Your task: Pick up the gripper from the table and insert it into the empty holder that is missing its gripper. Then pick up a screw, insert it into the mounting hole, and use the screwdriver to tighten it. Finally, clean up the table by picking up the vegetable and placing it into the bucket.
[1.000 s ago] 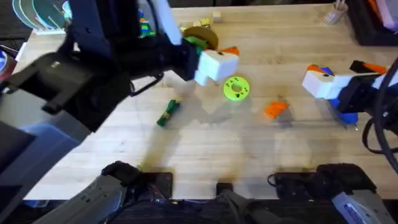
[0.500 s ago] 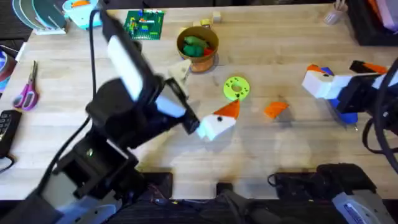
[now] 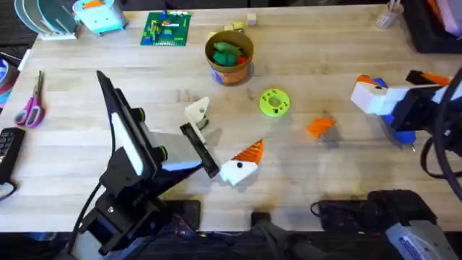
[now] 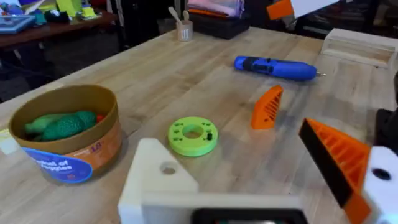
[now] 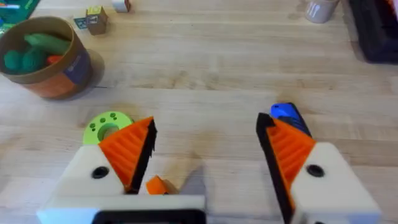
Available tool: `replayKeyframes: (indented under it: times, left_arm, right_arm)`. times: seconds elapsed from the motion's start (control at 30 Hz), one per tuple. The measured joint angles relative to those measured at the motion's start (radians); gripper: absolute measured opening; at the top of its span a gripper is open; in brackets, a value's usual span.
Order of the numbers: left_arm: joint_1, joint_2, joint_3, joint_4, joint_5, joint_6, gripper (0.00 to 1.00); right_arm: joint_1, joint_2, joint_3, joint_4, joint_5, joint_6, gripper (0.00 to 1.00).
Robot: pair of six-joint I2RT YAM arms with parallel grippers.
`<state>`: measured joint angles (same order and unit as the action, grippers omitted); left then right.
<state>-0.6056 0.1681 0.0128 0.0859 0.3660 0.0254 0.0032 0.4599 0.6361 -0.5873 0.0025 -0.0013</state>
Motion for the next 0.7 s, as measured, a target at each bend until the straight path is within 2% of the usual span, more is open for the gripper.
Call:
replayKeyframes:
  times: [0.27,0.7]
  left_arm:
    - [0.000,-0.121,-0.007,-0.138,0.022,-0.006,0.993]
    - [0.000,-0.163,-0.007,-0.139,0.050,-0.006,0.993]
  right_arm:
    - [0.000,0.000,0.000,0.000,0.000,0.000,0.992]
    - [0.000,0.000,0.000,0.000,0.000,0.000,0.991]
